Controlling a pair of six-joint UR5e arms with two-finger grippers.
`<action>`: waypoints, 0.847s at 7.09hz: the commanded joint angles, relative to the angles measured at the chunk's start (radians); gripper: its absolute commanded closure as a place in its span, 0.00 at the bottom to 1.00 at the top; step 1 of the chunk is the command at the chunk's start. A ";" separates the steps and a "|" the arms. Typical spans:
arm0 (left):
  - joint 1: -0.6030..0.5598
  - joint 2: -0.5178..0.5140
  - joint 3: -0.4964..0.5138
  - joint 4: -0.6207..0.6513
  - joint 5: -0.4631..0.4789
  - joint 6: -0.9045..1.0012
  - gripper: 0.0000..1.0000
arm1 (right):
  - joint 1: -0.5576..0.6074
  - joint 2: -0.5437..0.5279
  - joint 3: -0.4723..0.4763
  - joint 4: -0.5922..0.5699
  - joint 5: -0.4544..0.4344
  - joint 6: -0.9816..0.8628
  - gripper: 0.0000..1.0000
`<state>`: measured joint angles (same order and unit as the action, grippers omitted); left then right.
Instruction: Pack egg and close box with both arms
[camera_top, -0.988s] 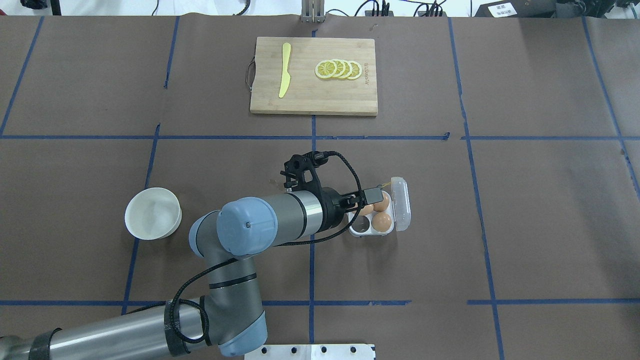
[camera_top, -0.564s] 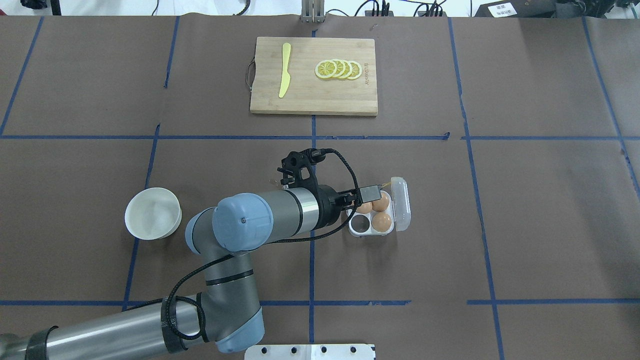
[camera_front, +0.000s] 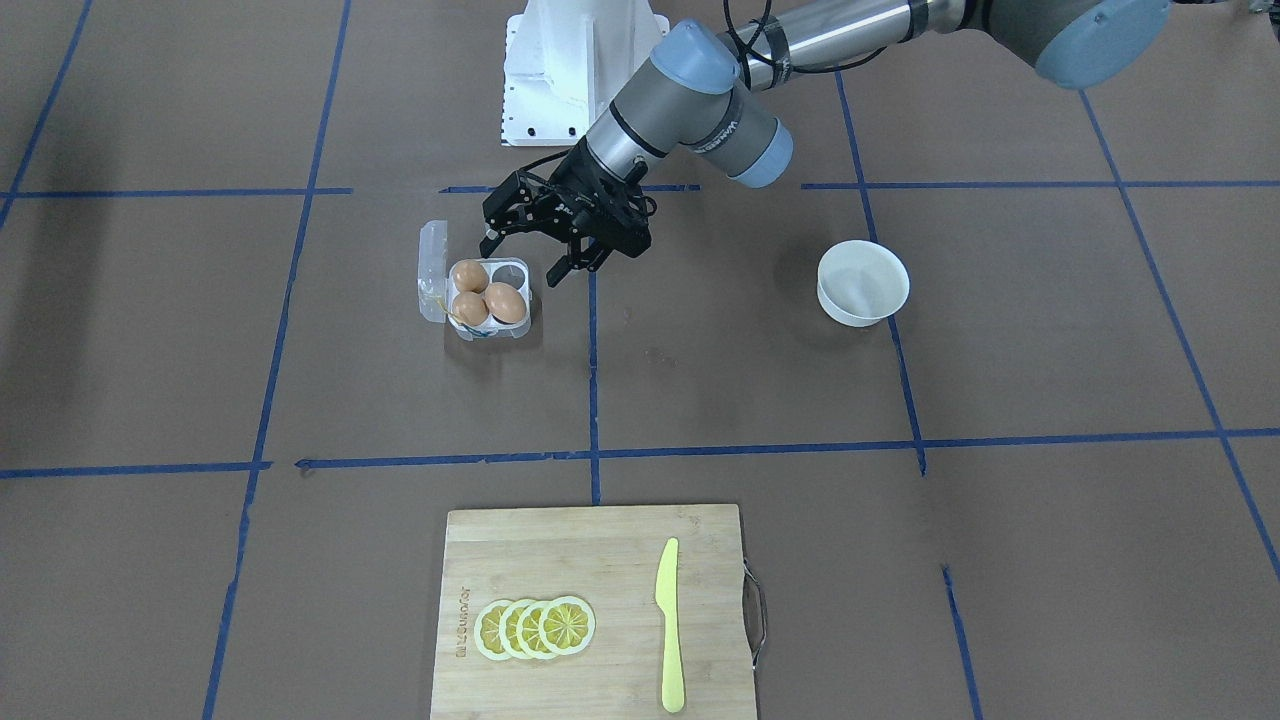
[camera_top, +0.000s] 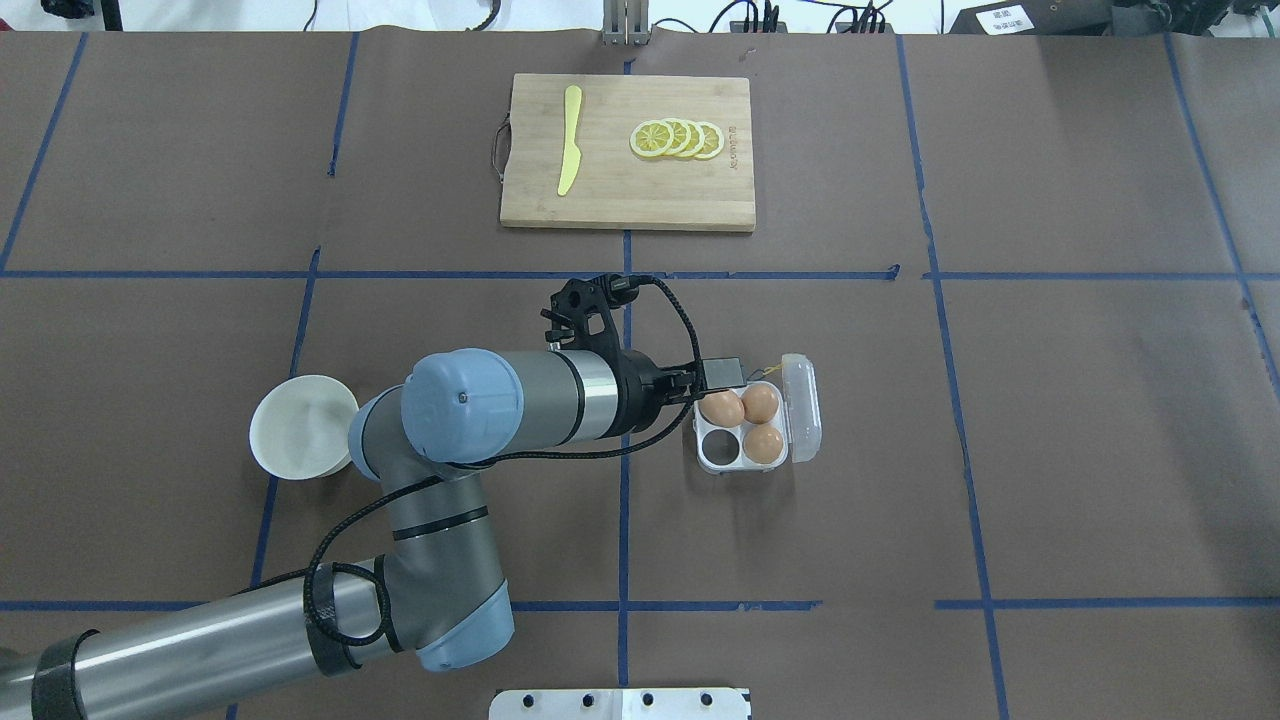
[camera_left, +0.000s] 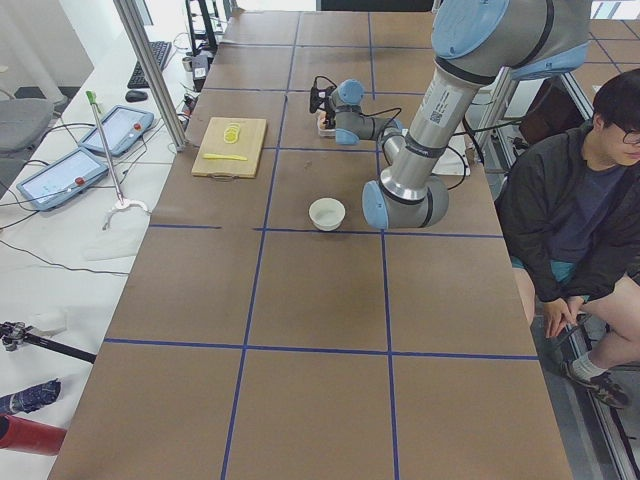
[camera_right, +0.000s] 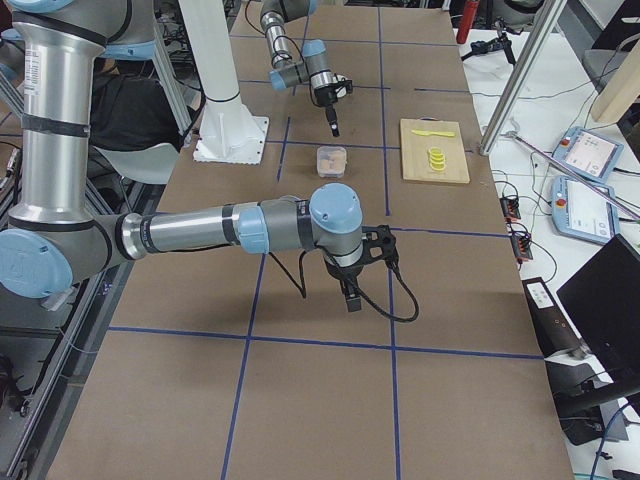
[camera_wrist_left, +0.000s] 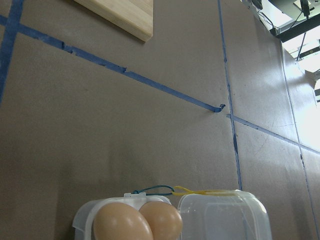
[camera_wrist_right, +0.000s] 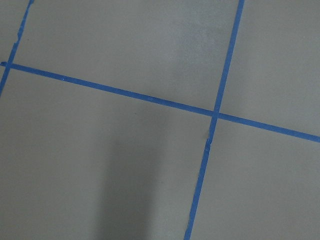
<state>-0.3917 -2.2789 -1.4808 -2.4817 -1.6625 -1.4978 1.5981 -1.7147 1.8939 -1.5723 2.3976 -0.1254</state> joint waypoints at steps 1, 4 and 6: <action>-0.054 0.048 -0.066 0.105 -0.093 0.098 0.01 | 0.000 0.003 0.005 0.000 0.000 0.032 0.01; -0.235 0.176 -0.306 0.506 -0.244 0.380 0.01 | -0.001 0.013 0.063 0.000 0.003 0.241 0.09; -0.376 0.234 -0.389 0.726 -0.246 0.700 0.01 | -0.035 0.013 0.117 -0.002 0.006 0.327 0.08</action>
<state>-0.6761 -2.0905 -1.8182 -1.8841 -1.9043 -0.9896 1.5873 -1.7019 1.9760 -1.5734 2.4032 0.1461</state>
